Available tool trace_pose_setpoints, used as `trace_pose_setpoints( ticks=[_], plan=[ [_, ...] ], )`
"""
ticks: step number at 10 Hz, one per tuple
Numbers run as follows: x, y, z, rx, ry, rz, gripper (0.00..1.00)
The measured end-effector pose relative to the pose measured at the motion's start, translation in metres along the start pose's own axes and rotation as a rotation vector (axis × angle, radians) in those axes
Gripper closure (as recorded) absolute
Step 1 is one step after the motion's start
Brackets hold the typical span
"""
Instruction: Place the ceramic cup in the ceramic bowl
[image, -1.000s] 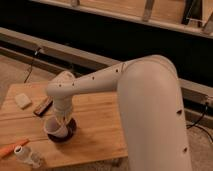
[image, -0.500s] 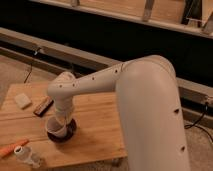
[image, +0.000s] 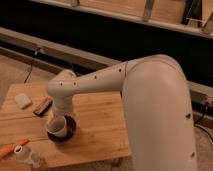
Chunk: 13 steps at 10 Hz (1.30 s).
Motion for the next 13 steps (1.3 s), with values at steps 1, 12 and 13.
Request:
trace_pose_setpoints(
  ticks=[1,12,13],
  plan=[
    [0.001,-0.001,-0.005,0.0,-0.004,0.0,0.2],
    [-0.017,-0.048,-0.042,0.137,-0.056,0.184,0.2],
    [-0.02,-0.051,-0.041,0.141,-0.063,0.204,0.2]
  ],
)
